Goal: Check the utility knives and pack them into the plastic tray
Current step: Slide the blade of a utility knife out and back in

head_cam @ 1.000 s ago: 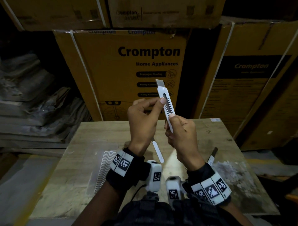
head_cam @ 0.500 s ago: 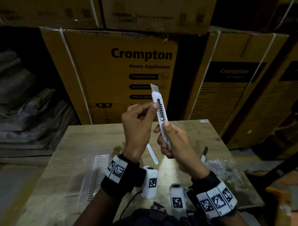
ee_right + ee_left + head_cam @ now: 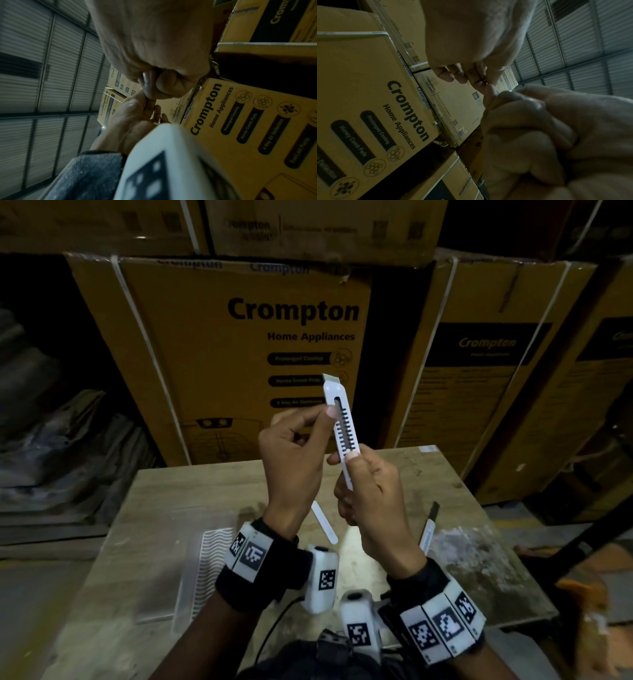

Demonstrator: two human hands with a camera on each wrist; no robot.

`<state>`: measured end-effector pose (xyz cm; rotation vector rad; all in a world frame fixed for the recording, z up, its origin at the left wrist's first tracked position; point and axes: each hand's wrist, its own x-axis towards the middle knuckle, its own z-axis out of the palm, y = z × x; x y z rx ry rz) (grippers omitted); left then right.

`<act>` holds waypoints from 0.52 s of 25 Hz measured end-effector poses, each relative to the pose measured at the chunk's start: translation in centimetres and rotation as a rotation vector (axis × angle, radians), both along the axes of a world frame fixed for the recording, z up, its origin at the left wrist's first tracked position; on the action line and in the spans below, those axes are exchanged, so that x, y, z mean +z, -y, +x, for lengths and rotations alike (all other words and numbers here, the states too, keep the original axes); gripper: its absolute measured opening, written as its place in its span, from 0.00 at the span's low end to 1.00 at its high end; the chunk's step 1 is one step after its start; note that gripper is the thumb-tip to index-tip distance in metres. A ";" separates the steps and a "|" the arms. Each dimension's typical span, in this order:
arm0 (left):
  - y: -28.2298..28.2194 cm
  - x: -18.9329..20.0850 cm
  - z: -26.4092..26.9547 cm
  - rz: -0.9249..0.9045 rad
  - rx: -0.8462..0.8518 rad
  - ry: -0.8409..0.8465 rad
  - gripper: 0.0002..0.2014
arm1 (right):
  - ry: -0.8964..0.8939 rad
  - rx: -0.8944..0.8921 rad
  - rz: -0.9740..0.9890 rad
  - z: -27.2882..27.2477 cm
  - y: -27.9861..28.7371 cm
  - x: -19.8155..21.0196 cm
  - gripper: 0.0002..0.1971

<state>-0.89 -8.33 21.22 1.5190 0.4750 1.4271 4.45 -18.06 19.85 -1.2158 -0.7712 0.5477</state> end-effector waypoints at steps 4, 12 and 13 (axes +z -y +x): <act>-0.5 0.3 -0.7 -0.040 -0.008 0.037 0.04 | -0.067 0.125 0.018 -0.9 -0.5 -0.1 0.14; -1.5 -1.1 -2.3 -0.124 0.041 -0.016 0.05 | -0.152 0.195 -0.086 -2.2 -1.3 -1.7 0.23; -1.6 -1.6 -2.4 -0.140 0.030 -0.027 0.05 | -0.160 0.186 -0.092 -2.3 -1.4 -1.9 0.23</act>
